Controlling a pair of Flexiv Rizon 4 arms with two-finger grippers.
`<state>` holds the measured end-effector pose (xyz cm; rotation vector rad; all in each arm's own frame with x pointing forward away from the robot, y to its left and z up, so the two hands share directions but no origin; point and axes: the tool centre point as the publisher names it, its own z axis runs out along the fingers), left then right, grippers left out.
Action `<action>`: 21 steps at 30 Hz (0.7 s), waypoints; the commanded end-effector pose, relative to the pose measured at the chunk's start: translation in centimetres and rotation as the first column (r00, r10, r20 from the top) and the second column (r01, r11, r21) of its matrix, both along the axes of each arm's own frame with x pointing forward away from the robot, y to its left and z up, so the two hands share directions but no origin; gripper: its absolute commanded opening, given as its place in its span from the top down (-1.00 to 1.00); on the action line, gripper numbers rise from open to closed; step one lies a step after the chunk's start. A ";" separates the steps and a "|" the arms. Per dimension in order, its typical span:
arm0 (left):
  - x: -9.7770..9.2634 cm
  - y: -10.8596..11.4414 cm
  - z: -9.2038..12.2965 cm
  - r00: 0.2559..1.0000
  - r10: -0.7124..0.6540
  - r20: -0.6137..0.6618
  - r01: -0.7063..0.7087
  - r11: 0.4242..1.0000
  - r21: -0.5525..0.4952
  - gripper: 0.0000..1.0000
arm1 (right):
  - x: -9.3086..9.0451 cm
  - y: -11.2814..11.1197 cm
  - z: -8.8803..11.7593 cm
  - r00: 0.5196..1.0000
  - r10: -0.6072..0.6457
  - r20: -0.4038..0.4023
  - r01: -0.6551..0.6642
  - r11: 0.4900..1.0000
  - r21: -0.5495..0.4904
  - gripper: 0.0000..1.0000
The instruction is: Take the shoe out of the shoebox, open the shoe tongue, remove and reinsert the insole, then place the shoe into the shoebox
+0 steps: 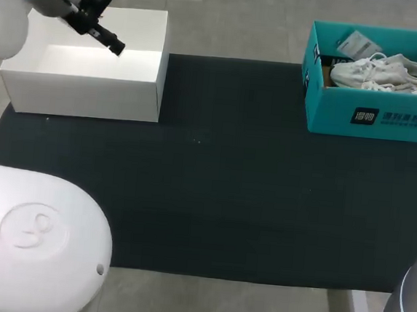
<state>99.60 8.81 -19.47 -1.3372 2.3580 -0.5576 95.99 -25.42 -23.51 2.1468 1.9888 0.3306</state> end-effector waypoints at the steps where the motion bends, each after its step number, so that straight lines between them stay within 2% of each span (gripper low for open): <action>1: 0.4 -0.3 -0.4 0.725 0.594 -0.349 -0.568 0.802 0.187 -1.00 | 0.0 0.0 0.0 1.000 0.000 0.000 0.000 1.000 0.002 -1.00; 12: -0.1 1.6 -3.6 0.635 0.618 -0.463 -0.614 0.768 0.182 -1.00 | 0.0 0.0 0.0 1.000 0.000 0.000 0.000 1.000 0.002 -1.00; 18: -1.0 2.7 -2.9 0.617 0.623 -0.481 -0.632 0.756 0.168 -1.00 | 0.0 0.0 0.0 1.000 0.000 0.000 0.000 1.000 0.002 -1.00; 21: -1.2 2.9 -2.7 0.625 0.600 -0.500 -0.611 0.774 0.164 -1.00 | -0.7 -0.3 -0.1 1.000 -0.011 -0.011 0.011 1.000 0.008 -1.00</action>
